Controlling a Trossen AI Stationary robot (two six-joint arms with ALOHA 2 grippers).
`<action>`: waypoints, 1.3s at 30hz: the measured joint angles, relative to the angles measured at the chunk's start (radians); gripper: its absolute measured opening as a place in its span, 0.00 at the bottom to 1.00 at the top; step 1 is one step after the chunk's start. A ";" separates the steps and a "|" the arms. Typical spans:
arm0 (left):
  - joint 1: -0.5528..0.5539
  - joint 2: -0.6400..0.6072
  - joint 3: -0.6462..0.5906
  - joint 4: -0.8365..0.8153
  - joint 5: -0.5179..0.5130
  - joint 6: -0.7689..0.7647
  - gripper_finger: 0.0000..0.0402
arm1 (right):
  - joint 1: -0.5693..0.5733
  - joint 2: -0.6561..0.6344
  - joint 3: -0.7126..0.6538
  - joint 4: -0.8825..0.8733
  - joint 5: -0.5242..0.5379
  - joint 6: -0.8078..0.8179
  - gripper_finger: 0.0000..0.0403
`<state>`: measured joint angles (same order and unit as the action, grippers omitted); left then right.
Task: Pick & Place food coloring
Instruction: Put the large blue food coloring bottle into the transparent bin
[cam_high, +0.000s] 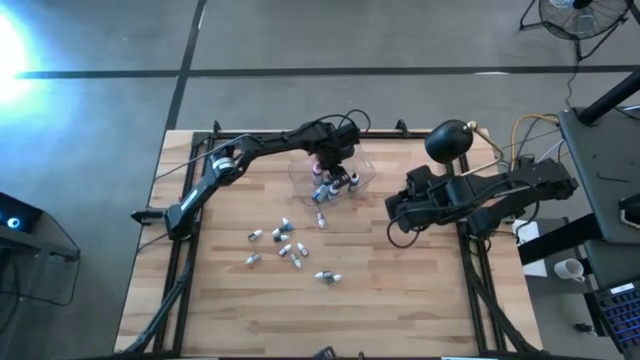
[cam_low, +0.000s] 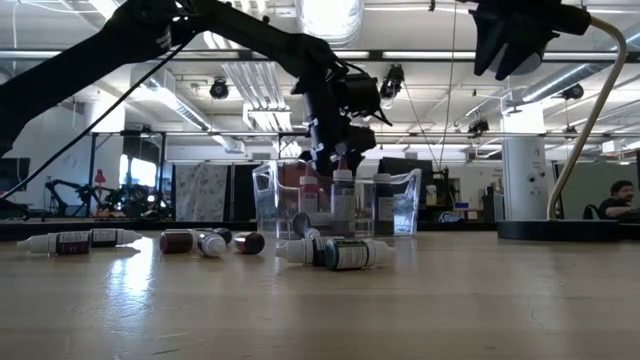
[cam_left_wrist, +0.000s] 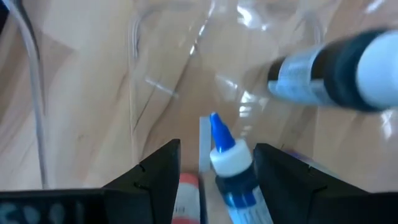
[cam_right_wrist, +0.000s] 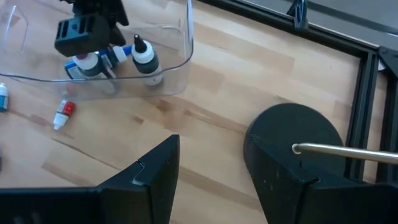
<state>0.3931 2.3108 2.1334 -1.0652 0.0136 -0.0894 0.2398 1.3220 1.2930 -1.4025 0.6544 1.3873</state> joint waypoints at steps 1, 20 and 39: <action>0.000 0.000 0.002 0.014 0.000 -0.005 0.45 | 0.000 0.000 0.000 0.000 0.000 0.000 0.44; -0.005 0.034 -0.014 0.011 0.003 -0.024 0.45 | 0.000 0.000 0.001 0.004 0.000 0.001 0.44; -0.005 0.032 -0.073 0.074 0.014 -0.028 0.45 | 0.000 0.000 0.001 0.003 0.000 0.001 0.44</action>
<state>0.3885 2.3423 2.0608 -0.9917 0.0278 -0.1170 0.2401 1.3216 1.2942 -1.3994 0.6548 1.3878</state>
